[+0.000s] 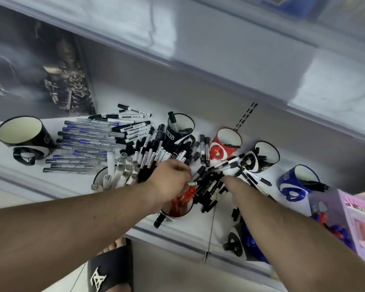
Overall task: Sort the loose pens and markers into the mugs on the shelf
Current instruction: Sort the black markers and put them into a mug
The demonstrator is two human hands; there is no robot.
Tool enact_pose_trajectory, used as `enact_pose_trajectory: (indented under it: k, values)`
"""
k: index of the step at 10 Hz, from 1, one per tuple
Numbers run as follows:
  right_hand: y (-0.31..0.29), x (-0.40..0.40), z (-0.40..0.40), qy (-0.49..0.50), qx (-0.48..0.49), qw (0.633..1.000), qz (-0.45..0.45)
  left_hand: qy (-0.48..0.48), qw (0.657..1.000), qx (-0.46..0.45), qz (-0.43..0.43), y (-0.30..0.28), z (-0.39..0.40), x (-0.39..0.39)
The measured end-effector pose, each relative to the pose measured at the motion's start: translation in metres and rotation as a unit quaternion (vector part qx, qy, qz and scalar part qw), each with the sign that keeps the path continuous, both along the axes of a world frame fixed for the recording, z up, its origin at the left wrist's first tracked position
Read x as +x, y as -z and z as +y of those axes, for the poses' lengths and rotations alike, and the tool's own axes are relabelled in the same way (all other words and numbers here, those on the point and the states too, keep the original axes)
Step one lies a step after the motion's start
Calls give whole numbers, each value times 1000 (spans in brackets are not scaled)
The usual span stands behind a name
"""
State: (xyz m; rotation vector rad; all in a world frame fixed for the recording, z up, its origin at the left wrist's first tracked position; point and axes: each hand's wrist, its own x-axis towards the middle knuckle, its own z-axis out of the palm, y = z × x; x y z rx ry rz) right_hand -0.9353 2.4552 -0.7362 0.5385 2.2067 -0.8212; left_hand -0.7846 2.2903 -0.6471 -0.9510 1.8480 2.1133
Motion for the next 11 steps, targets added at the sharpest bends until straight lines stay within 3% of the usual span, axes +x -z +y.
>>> enact_pose_trajectory:
  k: [1, 2, 3, 5, 7, 8, 9, 10, 11]
  values:
    - [116, -43, 6, -11, 88, 996, 3, -12, 1000, 7, 10, -2, 6, -10]
    - [129, -35, -32, 53, 123, 991, 9, -20, 1000, 7, 7, -2, 7, -12]
    - [57, 13, -65, 67, 149, 986, 45, -30, 999, 14, -5, 0, 4, -10]
    - [51, 30, -74, 90, 188, 971, 121, -36, 999, 14, -10, 5, 0, -10]
    - [49, 16, -51, 80, 125, 984, 99, -30, 999, 19, -10, 3, 0, -8]
    - [40, 15, -43, 36, 191, 978, 79, -34, 999, 25, -8, 3, -1, -7]
    - [38, 14, -30, -14, 163, 983, 84, -33, 999, 23, -9, 4, -1, -6]
    - [38, 12, -16, 17, 69, 993, 90, -32, 999, 14, -11, 6, 0, -6]
    - [29, 13, -17, 70, 74, 992, 74, -30, 999, 16, -7, 4, 3, -5]
